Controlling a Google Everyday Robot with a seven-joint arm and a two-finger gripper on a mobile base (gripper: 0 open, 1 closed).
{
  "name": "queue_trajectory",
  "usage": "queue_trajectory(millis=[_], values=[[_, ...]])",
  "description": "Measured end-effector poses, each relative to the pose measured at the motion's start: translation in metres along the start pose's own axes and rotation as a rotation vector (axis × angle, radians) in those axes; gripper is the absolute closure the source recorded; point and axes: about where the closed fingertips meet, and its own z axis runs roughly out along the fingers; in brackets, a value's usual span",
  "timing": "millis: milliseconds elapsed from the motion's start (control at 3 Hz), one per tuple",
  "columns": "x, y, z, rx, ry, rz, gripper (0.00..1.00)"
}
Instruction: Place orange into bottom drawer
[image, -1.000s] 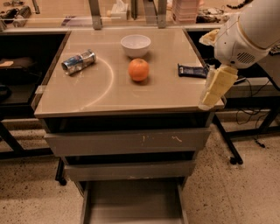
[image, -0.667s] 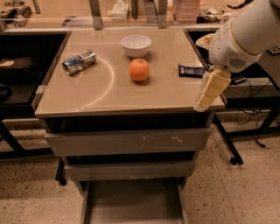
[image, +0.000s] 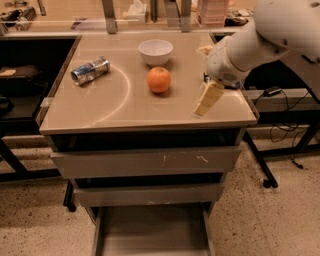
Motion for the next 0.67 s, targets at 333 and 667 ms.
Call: queue_trajectory(millis=[333,667], values=[[-0.0052,-0.0246,0.0342,-0.020,-0.088,0.021,0.00],[-0.0041,-0.0299,0.0376,-0.017,-0.099,0.029,0.00]])
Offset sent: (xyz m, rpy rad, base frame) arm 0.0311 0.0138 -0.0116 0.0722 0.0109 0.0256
